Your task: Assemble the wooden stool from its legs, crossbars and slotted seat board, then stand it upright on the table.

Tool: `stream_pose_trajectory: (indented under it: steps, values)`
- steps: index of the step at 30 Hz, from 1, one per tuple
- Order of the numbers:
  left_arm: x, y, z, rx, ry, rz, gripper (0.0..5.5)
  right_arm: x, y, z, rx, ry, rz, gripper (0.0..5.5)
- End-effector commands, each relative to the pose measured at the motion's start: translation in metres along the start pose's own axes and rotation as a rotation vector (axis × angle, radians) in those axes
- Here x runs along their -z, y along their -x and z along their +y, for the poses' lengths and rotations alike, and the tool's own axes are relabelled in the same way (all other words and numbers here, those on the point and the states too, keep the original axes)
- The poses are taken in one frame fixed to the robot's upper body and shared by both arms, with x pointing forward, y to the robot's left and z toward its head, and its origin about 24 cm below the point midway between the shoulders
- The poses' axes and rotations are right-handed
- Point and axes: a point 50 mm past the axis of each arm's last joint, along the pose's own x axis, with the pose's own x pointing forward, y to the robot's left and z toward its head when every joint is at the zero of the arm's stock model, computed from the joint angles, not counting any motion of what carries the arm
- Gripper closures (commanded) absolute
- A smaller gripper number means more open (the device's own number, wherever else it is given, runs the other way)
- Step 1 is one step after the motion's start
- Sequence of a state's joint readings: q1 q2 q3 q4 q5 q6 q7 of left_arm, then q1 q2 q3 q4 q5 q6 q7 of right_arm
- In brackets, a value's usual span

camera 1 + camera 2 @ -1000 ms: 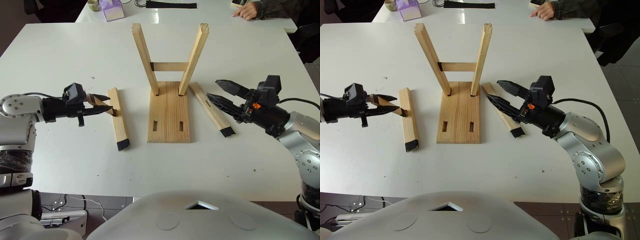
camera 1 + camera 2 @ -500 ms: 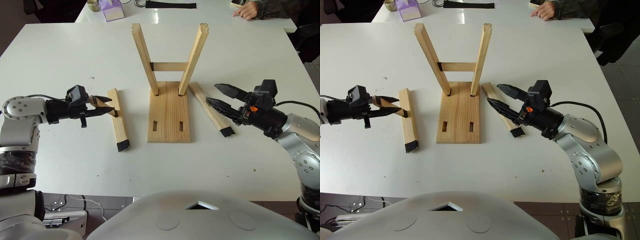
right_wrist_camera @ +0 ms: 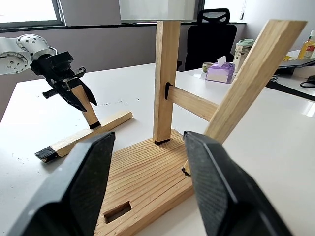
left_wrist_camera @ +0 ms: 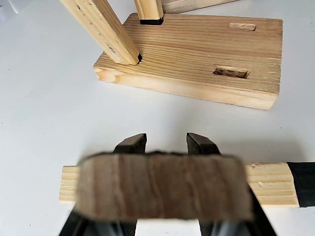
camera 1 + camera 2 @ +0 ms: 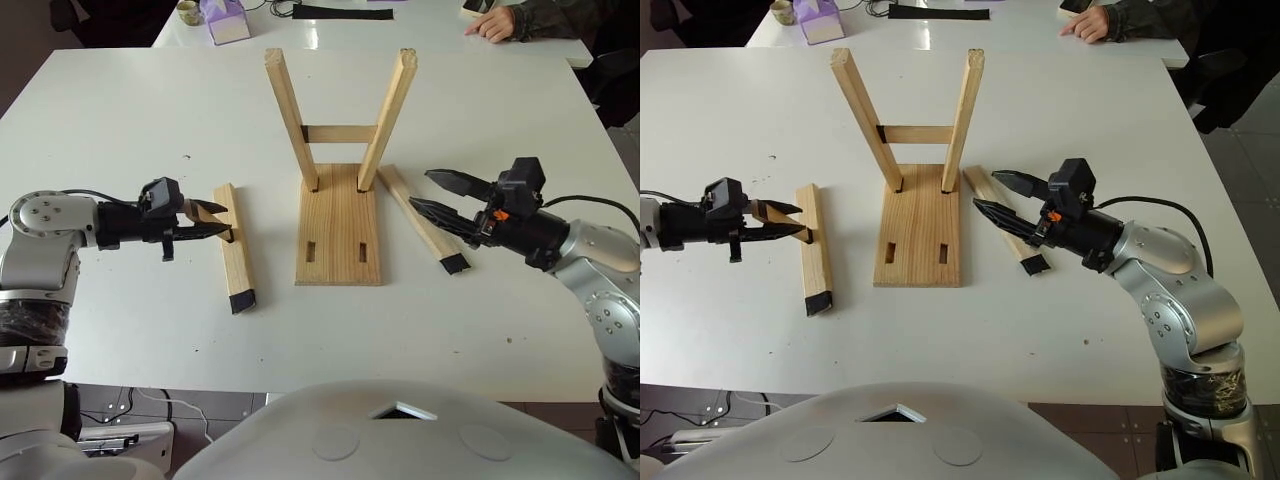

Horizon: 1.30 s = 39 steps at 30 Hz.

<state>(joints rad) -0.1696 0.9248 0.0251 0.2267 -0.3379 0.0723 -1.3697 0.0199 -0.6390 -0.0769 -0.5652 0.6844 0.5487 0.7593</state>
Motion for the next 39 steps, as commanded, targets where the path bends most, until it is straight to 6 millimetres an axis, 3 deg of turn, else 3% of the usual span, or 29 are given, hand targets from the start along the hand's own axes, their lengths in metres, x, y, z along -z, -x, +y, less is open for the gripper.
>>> stream_pose_trajectory:
  steps: [1,6,16,31,32,39]
  values:
    - [0.031,-0.022,-0.017,0.05,0.185,0.013,4.19,0.0,-0.003,-0.005,-0.016,0.027,0.027,2.93]
    - [0.043,-0.027,-0.028,0.049,0.215,0.01,4.19,0.002,-0.002,-0.007,-0.021,0.028,0.044,2.93]
    - [0.035,-0.042,-0.03,0.028,0.278,-0.102,4.19,0.009,-0.007,-0.01,-0.027,0.038,0.064,2.93]
    - [0.031,-0.053,-0.026,-0.045,0.301,-0.123,4.19,0.01,-0.008,-0.012,-0.019,0.063,0.077,2.93]
    - [0.03,-0.053,-0.024,-0.063,0.299,-0.123,3.83,0.01,-0.007,-0.012,-0.018,0.064,0.077,2.93]
    - [0.038,-0.065,-0.029,-0.101,0.225,-0.06,2.9,0.012,-0.007,-0.012,-0.018,0.065,0.087,2.93]
